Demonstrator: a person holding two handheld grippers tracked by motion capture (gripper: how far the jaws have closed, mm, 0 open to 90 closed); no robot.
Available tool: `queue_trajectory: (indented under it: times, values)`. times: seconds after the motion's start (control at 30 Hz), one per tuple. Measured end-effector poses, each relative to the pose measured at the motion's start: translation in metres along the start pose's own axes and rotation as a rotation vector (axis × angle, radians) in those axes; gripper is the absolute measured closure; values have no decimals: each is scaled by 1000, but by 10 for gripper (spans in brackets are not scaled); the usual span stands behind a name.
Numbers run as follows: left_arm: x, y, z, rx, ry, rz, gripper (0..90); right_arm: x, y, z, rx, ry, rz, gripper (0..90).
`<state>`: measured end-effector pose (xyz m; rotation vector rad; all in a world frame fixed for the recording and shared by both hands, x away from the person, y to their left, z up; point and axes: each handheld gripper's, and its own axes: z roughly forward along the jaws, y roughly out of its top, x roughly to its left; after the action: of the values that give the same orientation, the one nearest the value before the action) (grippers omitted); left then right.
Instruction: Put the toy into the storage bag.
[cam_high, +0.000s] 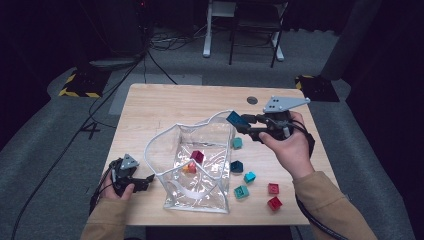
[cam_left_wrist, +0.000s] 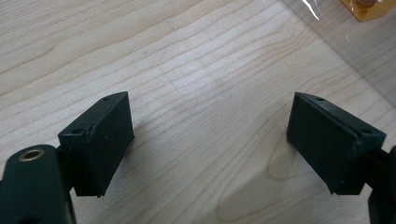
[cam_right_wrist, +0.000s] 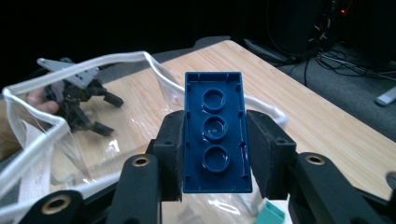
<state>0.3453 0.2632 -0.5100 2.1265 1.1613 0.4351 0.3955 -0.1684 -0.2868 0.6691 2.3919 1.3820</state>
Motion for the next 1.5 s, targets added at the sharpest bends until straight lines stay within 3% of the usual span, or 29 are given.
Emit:
queue_trajectory:
  times: [0.27,0.8,1.27,1.5]
  values:
    - [0,0,0,0,0,0,151,14,18,14,-18,45,-21,593]
    - [0,0,0,0,0,0,151,32,36,38,-17,104,-39,593]
    - [0,0,0,0,0,0,150,49,35,74,49,171,-45,593]
    - [0,0,0,-1,0,-2,150,52,28,86,95,179,-51,593]
